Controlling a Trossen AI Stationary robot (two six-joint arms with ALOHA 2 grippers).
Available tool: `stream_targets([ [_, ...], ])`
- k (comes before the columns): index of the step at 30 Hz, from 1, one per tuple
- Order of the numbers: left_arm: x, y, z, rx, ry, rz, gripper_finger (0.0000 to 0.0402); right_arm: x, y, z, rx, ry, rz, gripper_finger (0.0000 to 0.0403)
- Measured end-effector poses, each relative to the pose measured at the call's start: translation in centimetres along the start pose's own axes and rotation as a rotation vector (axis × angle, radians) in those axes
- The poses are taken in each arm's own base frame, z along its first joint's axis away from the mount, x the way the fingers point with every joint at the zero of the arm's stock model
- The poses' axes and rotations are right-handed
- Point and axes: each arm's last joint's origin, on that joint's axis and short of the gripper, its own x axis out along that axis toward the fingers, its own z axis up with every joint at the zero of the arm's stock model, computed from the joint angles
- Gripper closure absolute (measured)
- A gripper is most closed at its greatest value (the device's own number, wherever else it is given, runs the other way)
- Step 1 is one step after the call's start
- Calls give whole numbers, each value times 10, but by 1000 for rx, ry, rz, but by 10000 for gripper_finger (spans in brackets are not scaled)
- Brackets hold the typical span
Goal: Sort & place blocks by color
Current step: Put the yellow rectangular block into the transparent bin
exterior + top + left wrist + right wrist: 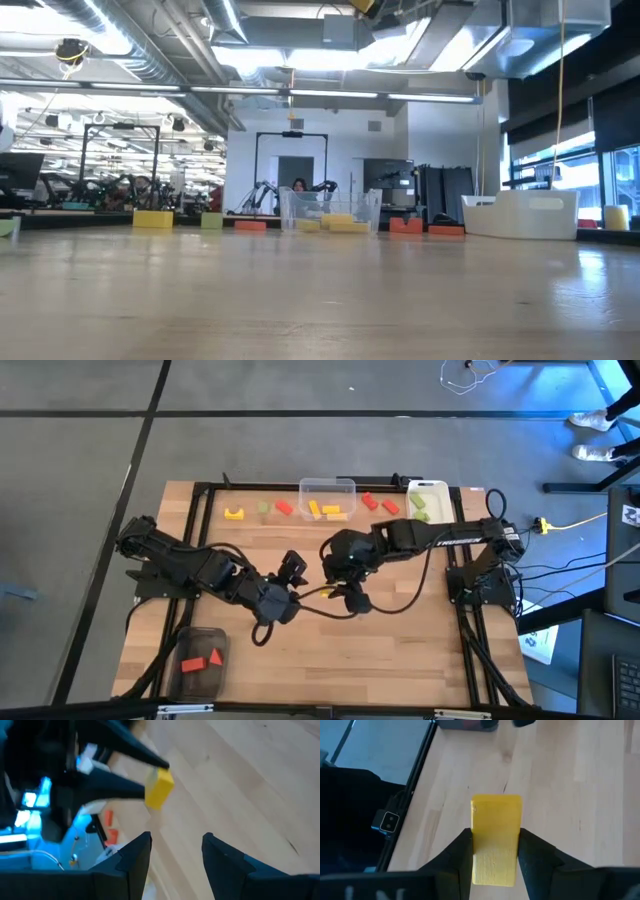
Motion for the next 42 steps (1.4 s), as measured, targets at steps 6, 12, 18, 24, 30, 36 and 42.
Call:
stream_targets([
  [6,1,3,6,56,-62,10,234,-1,-2,2,-34,-20,20,279],
  [12,1,7,12,100,-147,11,234,-1,-2,3,-61,-30,21,279],
  [18,10,6,12,115,-124,2,234,-1,0,6,-79,-67,89,279],
  [24,20,6,14,118,-115,4,237,-1,0,7,-101,-75,89,279],
  [30,24,9,15,121,-122,18,239,-1,0,7,-104,-76,88,279],
  [36,29,13,13,93,-125,8,239,-1,0,7,-108,-76,89,279],
  [42,31,17,11,67,-122,6,247,-2,0,7,-129,-74,88,279],
])
